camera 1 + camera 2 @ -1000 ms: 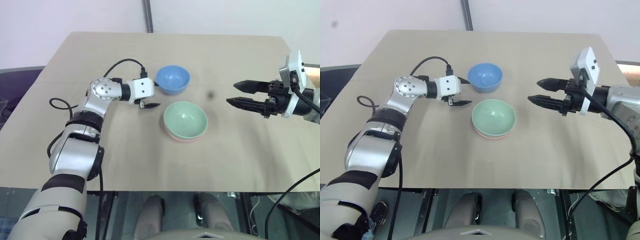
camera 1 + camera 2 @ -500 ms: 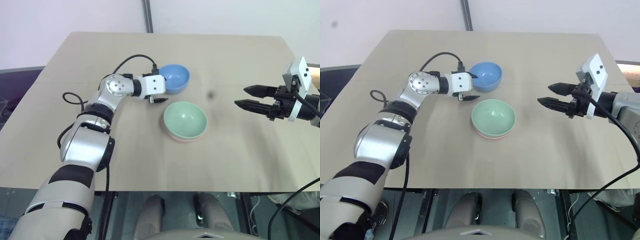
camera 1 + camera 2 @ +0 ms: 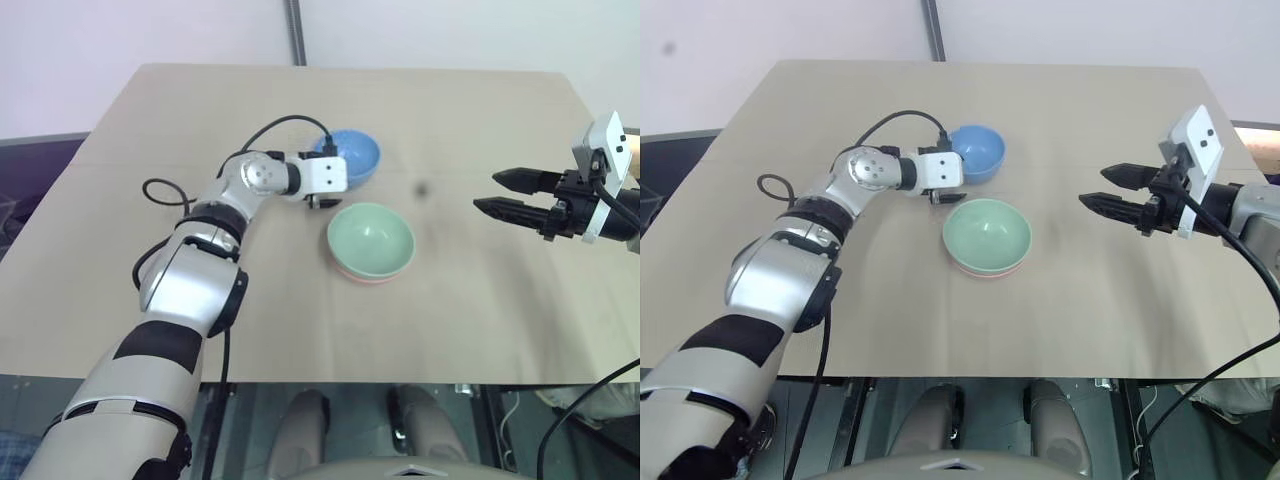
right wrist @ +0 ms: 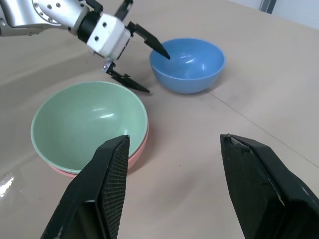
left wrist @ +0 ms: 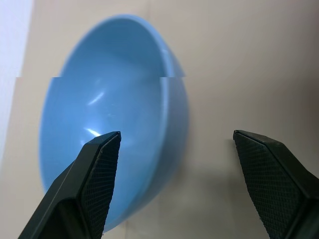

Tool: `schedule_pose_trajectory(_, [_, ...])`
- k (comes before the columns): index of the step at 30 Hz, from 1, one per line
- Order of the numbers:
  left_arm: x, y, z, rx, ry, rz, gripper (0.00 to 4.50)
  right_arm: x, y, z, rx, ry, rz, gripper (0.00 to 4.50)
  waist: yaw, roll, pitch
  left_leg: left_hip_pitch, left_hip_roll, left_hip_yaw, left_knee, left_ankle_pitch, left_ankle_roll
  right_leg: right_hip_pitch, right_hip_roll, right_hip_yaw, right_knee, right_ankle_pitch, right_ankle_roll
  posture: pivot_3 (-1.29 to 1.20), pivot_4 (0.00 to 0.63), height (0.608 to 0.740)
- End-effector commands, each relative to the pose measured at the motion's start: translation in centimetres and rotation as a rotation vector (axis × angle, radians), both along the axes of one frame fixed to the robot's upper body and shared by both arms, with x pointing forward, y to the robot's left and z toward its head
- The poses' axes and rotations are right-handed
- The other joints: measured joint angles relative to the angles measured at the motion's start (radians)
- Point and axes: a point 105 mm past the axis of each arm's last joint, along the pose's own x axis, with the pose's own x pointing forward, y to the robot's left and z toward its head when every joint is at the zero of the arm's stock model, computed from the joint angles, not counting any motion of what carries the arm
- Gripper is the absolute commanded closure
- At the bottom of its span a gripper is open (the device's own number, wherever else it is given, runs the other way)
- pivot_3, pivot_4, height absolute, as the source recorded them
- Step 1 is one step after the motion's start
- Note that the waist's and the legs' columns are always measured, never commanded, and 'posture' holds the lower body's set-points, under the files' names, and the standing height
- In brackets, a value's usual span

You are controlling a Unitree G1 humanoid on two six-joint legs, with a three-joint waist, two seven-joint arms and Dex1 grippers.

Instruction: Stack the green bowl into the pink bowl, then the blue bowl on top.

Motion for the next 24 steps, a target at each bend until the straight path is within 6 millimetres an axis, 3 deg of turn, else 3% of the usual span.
schedule_pose_trajectory(1, [0.4,-0.2,0.6,0.028,-0.02,0.015,0.68,-0.3,-0.1,1.5,-0.006,-0.07,-0.001,1.29,0.0,0.0,0.0,0.0,0.0,0.0,0.0,0.0,0.0,0.0,0.0,0.0,0.0,0.0,0.0,0.0,0.15,0.74])
schedule_pose_trajectory(7, [0.7,-0.8,0.6,0.031,-0.046,0.029,0.68,-0.2,0.0,1.6,-0.004,-0.077,-0.002,1.29,0.002,0.0,0.0,0.0,0.0,0.0,0.0,0.0,0.0,0.0,0.0,0.0,0.0,0.0,0.0,0.0,0.15,0.74])
schedule_pose_trajectory(10, [0.7,-1.2,1.0,0.002,-0.062,0.026,1.47,-0.3,0.0,1.5,-0.004,-0.076,-0.001,1.29,0.002,0.0,0.0,0.0,0.0,0.0,0.0,0.0,0.0,0.0,0.0,0.0,0.0,0.0,0.0,0.0,0.15,0.74])
schedule_pose_trajectory(13, [0.8,-1.1,1.0,0.002,-0.056,0.034,2.85,-0.3,-0.1,1.5,-0.005,-0.075,-0.001,1.29,0.002,0.0,0.0,0.0,0.0,0.0,0.0,0.0,0.0,0.0,0.0,0.0,0.0,0.0,0.0,0.0,0.15,0.74])
schedule_pose_trajectory(18, [0.8,-0.8,1.1,0.005,-0.065,0.031,2.85,-0.3,0.1,1.4,-0.006,-0.074,0.005,1.29,0.001,0.0,0.0,0.0,0.0,0.0,0.0,0.0,0.0,0.0,0.0,0.0,0.0,0.0,0.0,0.0,0.15,0.74])
schedule_pose_trajectory(24, [0.6,-0.1,3.7,0.001,-0.115,-0.013,2.85,-0.1,0.1,1.4,-0.009,-0.074,0.008,1.29,0.0,0.0,0.0,0.0,0.0,0.0,0.0,0.0,0.0,0.0,0.0,0.0,0.0,0.0,0.0,0.0,0.15,0.74])
